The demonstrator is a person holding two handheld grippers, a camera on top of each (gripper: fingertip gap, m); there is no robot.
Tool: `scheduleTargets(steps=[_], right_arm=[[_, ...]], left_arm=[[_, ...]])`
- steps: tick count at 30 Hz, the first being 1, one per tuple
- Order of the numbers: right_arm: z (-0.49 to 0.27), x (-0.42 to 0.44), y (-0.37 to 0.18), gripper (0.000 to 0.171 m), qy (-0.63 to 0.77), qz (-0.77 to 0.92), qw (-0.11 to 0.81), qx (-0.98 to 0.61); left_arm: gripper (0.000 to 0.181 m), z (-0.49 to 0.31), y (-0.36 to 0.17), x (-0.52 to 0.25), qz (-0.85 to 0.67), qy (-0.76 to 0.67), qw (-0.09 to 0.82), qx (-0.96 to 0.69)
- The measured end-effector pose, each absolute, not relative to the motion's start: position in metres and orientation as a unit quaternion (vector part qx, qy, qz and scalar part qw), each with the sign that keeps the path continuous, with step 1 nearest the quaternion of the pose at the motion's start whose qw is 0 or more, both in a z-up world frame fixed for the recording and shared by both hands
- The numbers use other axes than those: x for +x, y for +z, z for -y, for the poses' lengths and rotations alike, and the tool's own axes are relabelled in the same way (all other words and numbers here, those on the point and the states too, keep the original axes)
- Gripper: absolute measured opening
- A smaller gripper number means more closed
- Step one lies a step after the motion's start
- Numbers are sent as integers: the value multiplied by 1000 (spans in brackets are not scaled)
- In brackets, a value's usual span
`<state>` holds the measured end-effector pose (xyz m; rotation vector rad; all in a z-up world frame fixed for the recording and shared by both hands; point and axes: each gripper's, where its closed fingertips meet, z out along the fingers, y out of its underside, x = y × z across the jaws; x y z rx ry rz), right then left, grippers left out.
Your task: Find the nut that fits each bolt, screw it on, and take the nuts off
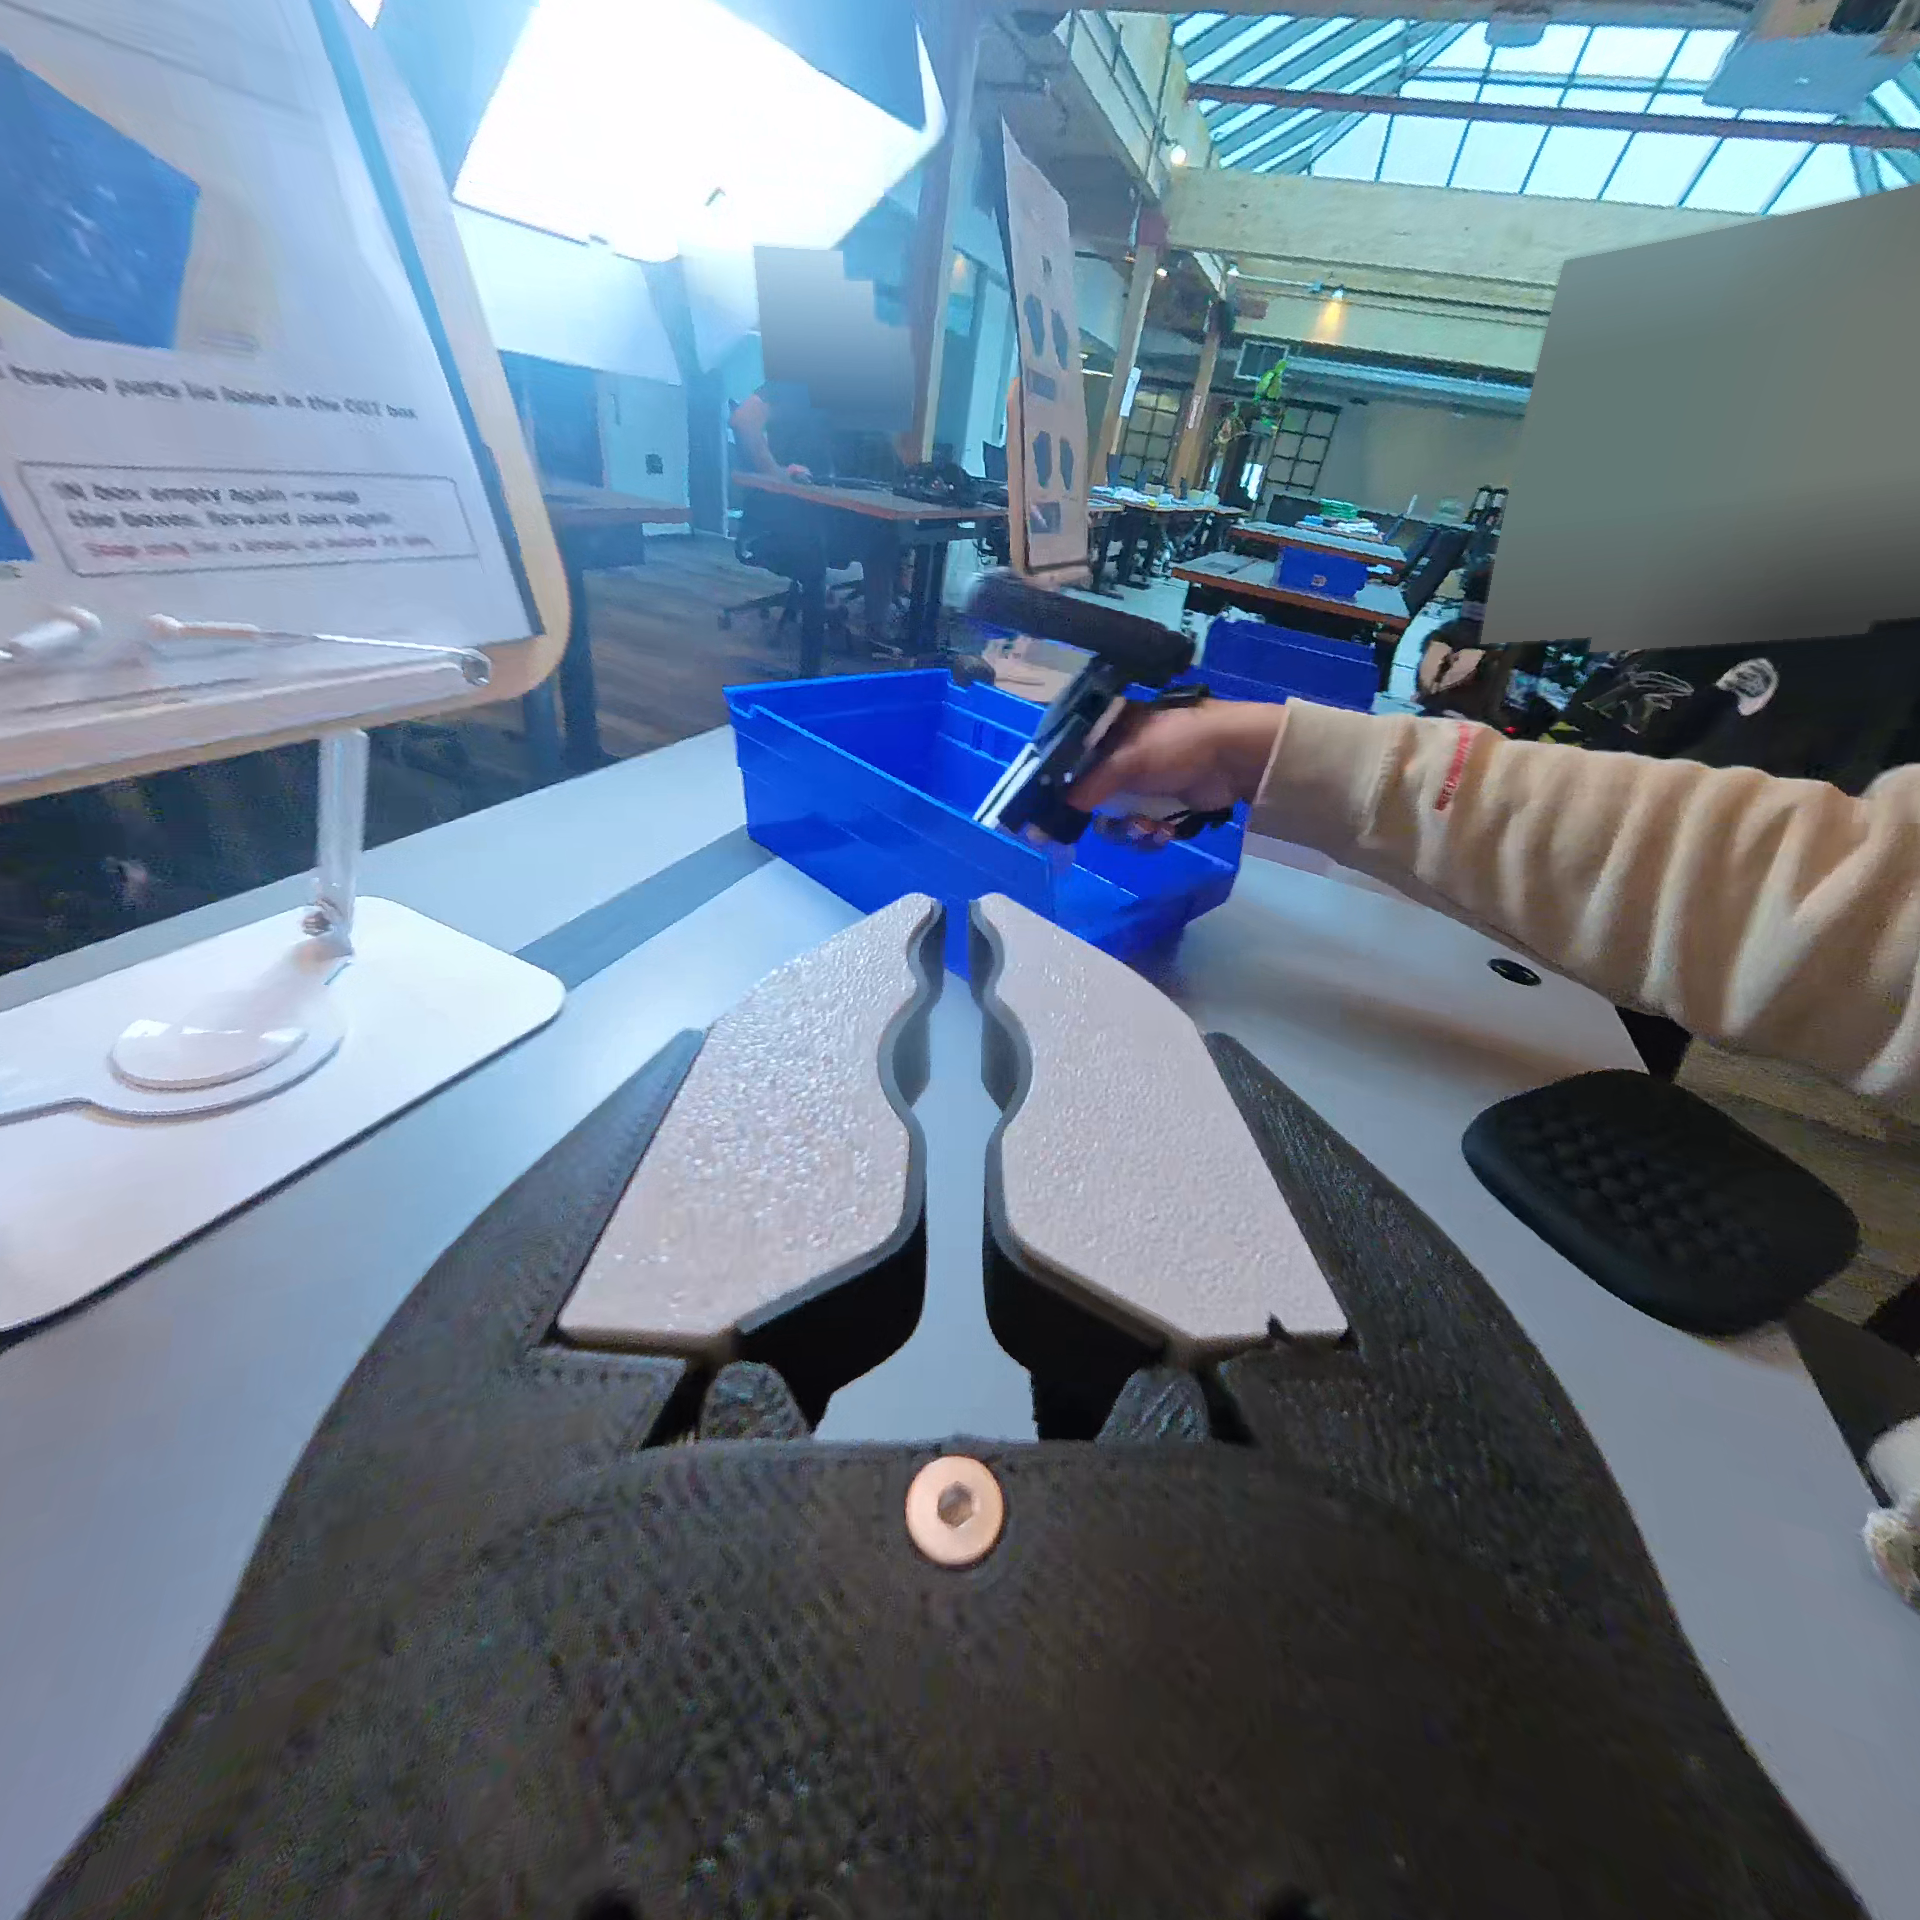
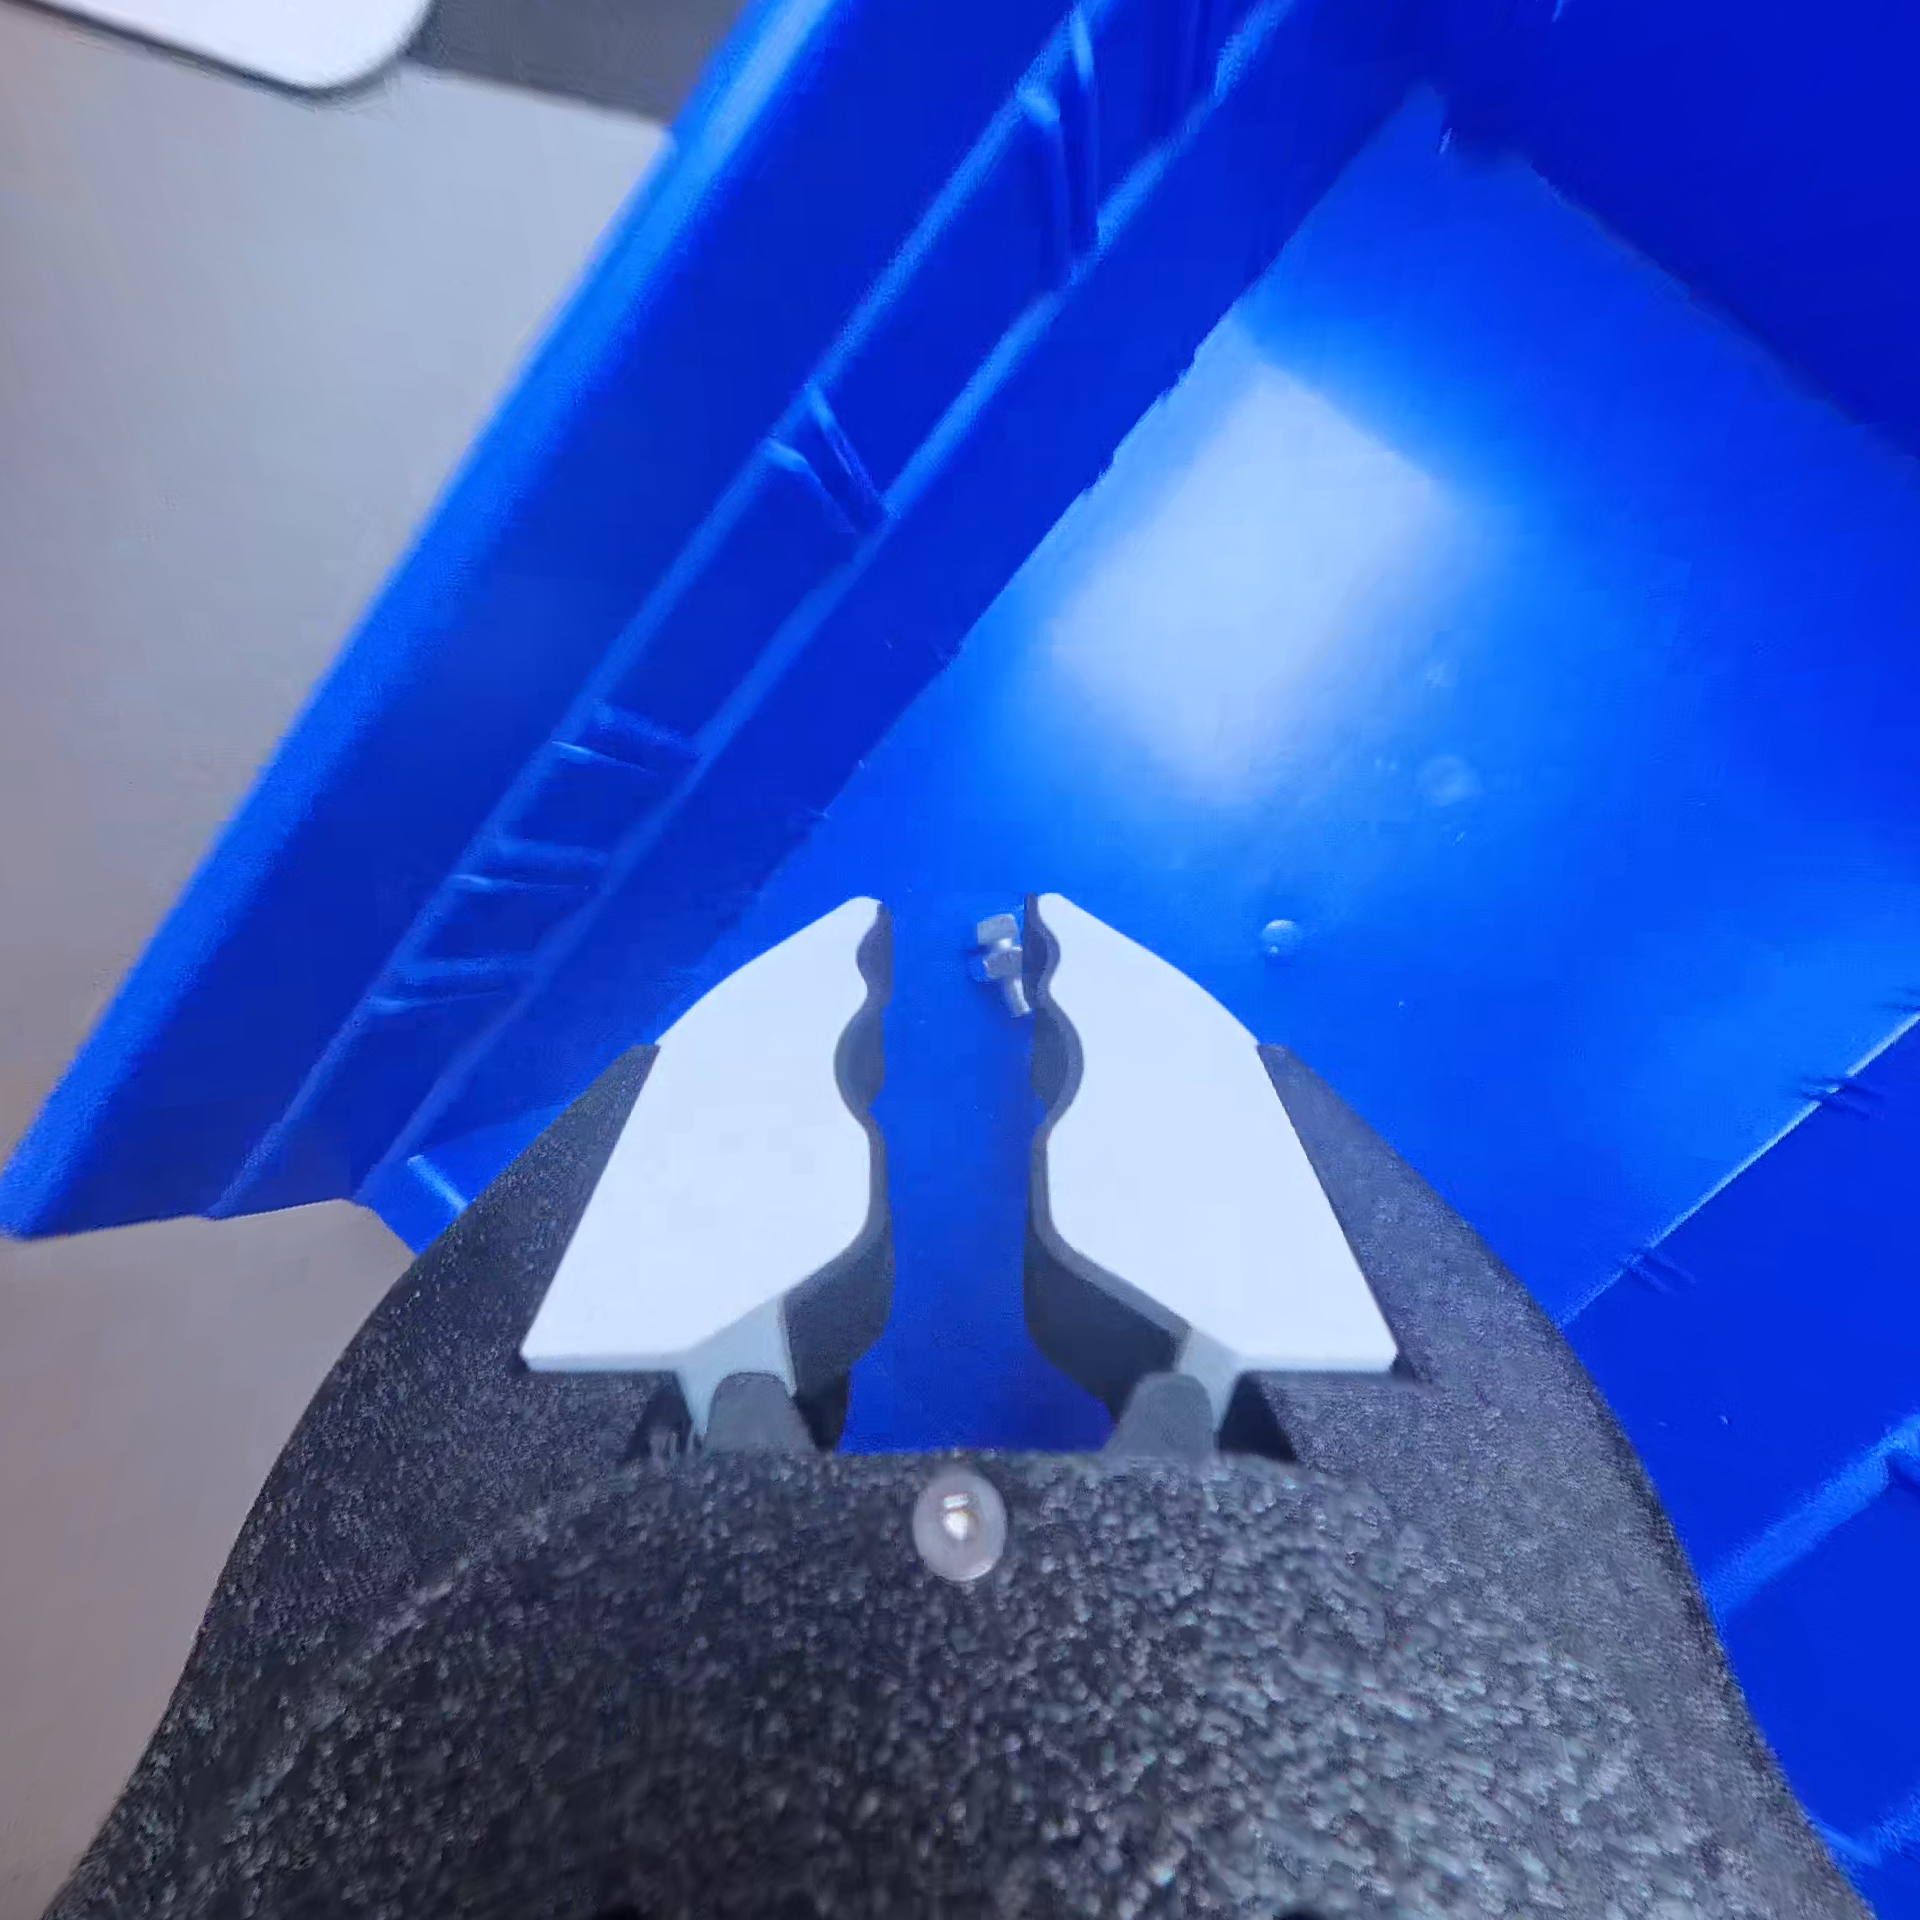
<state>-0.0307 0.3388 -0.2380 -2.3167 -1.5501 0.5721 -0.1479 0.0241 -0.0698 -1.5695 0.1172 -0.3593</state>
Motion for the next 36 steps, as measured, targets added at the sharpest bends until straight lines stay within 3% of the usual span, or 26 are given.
scheduleTargets(steps=[1,6,10,14,20,26,36], right_arm=[[-337,-35,-225,25,224,537,180,-793],[-294,-44,-123,25,365,519,394,-665],[-208,-31,-82,22,479,495,443,-574],[-150,-29,-92,0,506,493,464,-534],[-129,-42,-128,0,525,495,460,-518],[-119,-43,-150,0,504,530,459,-504],[-111,-43,-162,0,496,553,444,-500]], left_arm=[[4,-19,-61,-159,-45,-144,702,-696],[4,26,-23,-247,50,-56,742,-666],[8,67,-30,-320,144,-16,717,-681],[12,90,-68,-374,219,39,649,-728],[20,94,-155,-411,281,86,496,-817],[22,93,-214,-457,363,60,411,-834],[23,94,-233,-493,415,69,369,-829]])
